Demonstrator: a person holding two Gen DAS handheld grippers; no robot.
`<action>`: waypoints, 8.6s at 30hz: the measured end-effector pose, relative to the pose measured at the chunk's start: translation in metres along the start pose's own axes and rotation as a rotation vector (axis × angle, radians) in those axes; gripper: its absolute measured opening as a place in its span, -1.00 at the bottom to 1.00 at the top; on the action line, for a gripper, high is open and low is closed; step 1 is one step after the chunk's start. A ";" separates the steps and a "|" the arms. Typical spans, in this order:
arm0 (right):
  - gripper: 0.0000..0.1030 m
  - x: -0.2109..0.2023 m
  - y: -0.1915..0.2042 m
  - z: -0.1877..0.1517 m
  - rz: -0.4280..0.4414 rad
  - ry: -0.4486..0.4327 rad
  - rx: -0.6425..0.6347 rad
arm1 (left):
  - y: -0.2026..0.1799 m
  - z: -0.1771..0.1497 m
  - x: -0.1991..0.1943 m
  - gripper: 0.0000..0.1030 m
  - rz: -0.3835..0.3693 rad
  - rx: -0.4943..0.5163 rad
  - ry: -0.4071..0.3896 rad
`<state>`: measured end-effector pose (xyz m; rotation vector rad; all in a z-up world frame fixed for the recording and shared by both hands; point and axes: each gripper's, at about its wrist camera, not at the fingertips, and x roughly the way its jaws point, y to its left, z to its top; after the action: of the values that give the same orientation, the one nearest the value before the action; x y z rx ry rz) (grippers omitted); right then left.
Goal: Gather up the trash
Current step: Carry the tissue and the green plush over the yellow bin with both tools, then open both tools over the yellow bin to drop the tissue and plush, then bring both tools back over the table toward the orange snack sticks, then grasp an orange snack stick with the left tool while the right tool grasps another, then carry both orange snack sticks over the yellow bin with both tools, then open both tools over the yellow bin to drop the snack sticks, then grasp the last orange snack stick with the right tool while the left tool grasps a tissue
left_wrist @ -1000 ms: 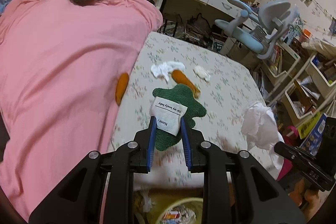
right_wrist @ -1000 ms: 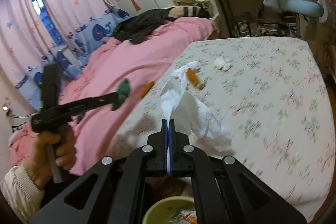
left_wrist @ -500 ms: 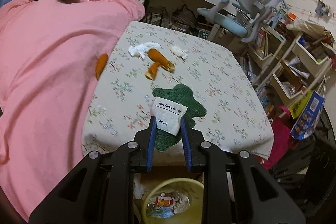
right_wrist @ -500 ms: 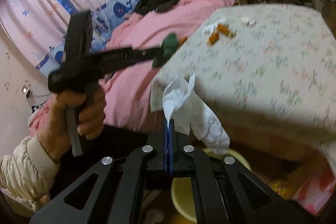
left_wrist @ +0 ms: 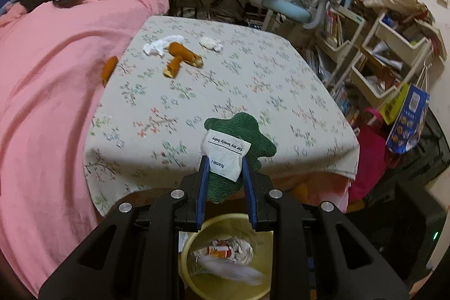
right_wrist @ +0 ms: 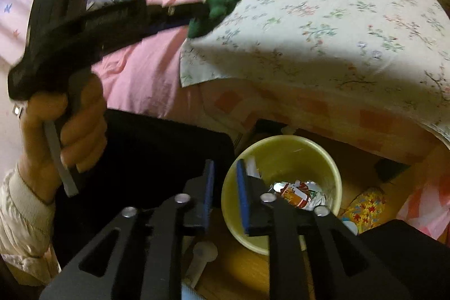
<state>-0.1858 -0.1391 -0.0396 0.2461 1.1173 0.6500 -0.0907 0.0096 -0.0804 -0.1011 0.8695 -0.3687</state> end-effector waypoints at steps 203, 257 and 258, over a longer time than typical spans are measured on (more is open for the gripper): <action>-0.07 -0.050 -0.028 0.015 -0.098 -0.174 0.198 | 0.013 -0.015 -0.046 -0.68 -0.013 -0.082 0.020; 0.25 0.007 -0.041 0.194 -0.297 -0.299 -0.093 | 0.121 0.098 0.084 0.17 0.200 -0.320 0.015; 0.25 0.013 -0.041 0.201 -0.298 -0.292 -0.102 | 0.122 0.101 0.086 0.17 0.212 -0.320 0.012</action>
<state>0.0118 -0.1372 0.0175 0.0798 0.8165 0.3888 0.0700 0.0867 -0.1064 -0.3003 0.9362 -0.0297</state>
